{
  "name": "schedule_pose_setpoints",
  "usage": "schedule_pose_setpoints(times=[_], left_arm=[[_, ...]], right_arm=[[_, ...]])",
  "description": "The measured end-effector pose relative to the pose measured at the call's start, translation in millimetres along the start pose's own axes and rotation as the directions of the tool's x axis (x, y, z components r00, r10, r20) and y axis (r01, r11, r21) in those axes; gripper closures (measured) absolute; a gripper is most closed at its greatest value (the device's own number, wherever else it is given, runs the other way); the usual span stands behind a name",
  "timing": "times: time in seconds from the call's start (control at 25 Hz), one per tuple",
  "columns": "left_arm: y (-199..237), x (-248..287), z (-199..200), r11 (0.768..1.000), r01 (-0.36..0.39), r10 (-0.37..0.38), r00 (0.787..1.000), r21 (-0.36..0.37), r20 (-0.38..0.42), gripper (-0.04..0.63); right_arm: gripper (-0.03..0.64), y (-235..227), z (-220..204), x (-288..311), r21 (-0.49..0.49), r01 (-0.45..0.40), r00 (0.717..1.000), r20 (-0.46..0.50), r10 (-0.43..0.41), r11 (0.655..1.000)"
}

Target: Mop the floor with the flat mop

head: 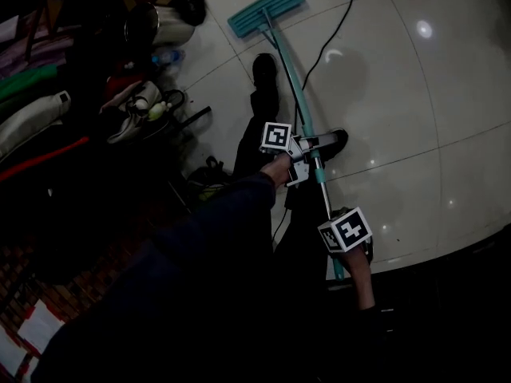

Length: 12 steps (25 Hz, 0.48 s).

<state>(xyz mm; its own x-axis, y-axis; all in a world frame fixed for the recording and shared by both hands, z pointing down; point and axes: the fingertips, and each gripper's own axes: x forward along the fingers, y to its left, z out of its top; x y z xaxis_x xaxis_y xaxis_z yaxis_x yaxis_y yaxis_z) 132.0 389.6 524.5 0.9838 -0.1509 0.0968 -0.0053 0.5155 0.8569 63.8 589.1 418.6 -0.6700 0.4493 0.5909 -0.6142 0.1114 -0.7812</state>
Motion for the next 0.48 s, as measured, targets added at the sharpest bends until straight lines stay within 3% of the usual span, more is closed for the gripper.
schedule_pose_setpoints(times=[0.2, 0.48], left_arm=[[22, 4, -25, 0.999, -0.004, 0.003, 1.000, -0.032, -0.008, 0.594], [17, -5, 0, 0.999, 0.000, 0.000, 1.000, -0.036, -0.003, 0.594]], right_arm=[[0.531, 1, -27, 8, 0.028, -0.020, 1.000, -0.015, 0.020, 0.999], [0.531, 2, 2, 13, 0.048, -0.019, 1.000, 0.000, 0.019, 0.999]])
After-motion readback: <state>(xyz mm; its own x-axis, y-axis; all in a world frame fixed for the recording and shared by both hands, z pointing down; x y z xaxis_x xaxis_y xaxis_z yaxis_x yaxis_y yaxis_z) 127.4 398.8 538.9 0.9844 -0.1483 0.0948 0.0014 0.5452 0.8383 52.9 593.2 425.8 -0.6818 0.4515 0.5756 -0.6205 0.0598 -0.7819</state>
